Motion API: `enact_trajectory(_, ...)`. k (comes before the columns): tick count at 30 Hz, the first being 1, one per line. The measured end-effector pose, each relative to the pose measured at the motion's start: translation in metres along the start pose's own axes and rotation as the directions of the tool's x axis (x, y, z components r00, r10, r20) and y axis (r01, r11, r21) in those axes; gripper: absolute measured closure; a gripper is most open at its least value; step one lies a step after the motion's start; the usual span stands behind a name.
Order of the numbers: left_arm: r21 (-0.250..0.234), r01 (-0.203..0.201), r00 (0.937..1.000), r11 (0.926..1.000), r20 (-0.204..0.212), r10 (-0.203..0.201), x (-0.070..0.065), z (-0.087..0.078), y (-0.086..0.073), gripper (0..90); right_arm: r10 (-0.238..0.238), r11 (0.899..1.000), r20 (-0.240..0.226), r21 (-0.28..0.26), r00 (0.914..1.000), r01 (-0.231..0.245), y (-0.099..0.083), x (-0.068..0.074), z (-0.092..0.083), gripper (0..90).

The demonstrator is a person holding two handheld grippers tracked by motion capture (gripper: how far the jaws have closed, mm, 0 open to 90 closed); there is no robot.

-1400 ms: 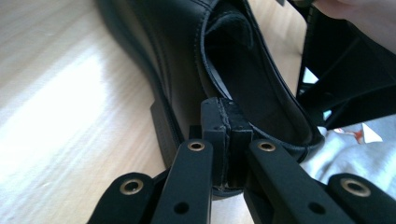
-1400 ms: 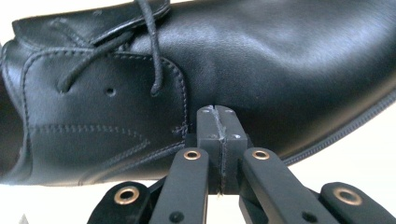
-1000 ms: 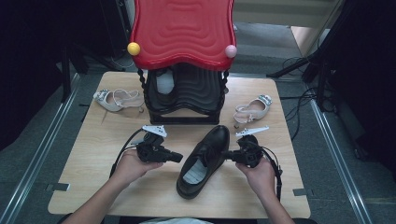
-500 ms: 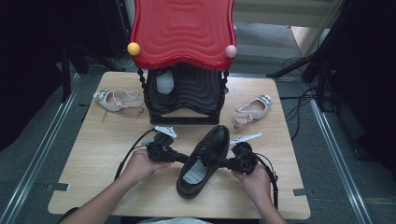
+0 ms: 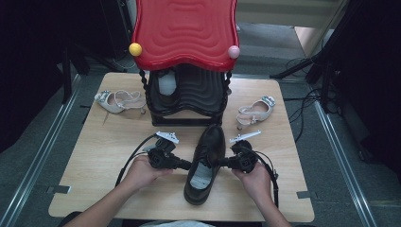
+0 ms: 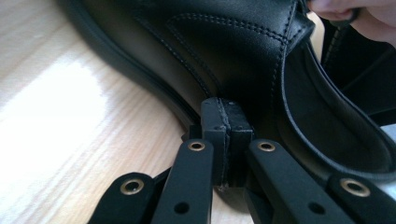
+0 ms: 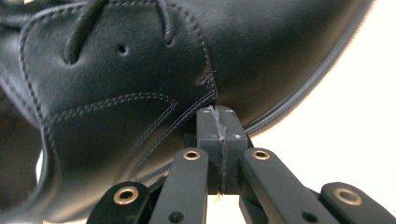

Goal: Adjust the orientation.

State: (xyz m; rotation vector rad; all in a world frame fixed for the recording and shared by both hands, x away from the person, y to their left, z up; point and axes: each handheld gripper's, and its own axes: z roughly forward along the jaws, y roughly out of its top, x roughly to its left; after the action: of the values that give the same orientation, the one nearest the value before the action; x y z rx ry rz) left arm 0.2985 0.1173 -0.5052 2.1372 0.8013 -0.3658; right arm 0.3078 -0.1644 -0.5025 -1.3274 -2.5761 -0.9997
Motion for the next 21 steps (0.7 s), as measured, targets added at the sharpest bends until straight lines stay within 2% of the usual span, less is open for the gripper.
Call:
enact_trajectory(6, -0.008, 0.004, 0.9997, 1.0, 0.023, -0.004, -0.005, 0.009, 0.001, 90.0, 0.006, 1.0, 0.018, 0.0, 0.9998, -0.006, 0.005, -0.005, 0.0, 90.0)
enact_trajectory(10, -0.005, -0.001, 0.9993, 1.0, 0.037, 0.001, -0.012, 0.018, 0.004, 90.0, 0.014, 1.0, 0.046, -0.009, 0.9988, -0.014, 0.009, -0.01, -0.001, 90.0)
enact_trajectory(13, -0.008, -0.004, 0.9989, 1.0, 0.047, 0.004, -0.014, 0.022, 0.005, 90.0, 0.017, 1.0, 0.045, -0.016, 0.9989, -0.016, 0.01, -0.014, -0.002, 90.0)
enact_trajectory(15, -0.005, -0.013, 0.9992, 0.9999, 0.038, 0.013, -0.014, 0.021, 0.005, 86.8, 0.024, 1.0, 0.038, -0.018, 0.999, -0.023, 0.009, -0.016, -0.004, 90.0)
enact_trajectory(16, -0.007, -0.033, 0.9991, 0.9994, 0.026, 0.033, -0.013, 0.018, 0.004, 86.8, 0.024, 1.0, 0.038, -0.018, 0.999, -0.023, 0.009, -0.016, -0.004, 90.0)
enact_trajectory(17, -0.018, -0.027, 0.9993, 0.9995, 0.024, 0.028, -0.01, 0.012, 0.004, 80.2, 0.03, 0.999, 0.032, -0.022, 0.999, -0.029, 0.009, -0.017, -0.006, 88.1)
enact_trajectory(18, -0.018, -0.027, 0.9993, 0.9995, 0.024, 0.028, -0.01, 0.012, 0.004, 79.4, 0.031, 0.999, 0.024, -0.027, 0.9992, -0.031, 0.008, -0.017, -0.008, 86.8)
enact_trajectory(21, -0.053, -0.006, 0.9998, 0.9986, 0.016, 0.007, -0.006, -0.003, 0.005, 78.2, 0.038, 0.999, 0.003, -0.036, 0.9993, -0.038, 0.008, -0.018, -0.011, 86.3)
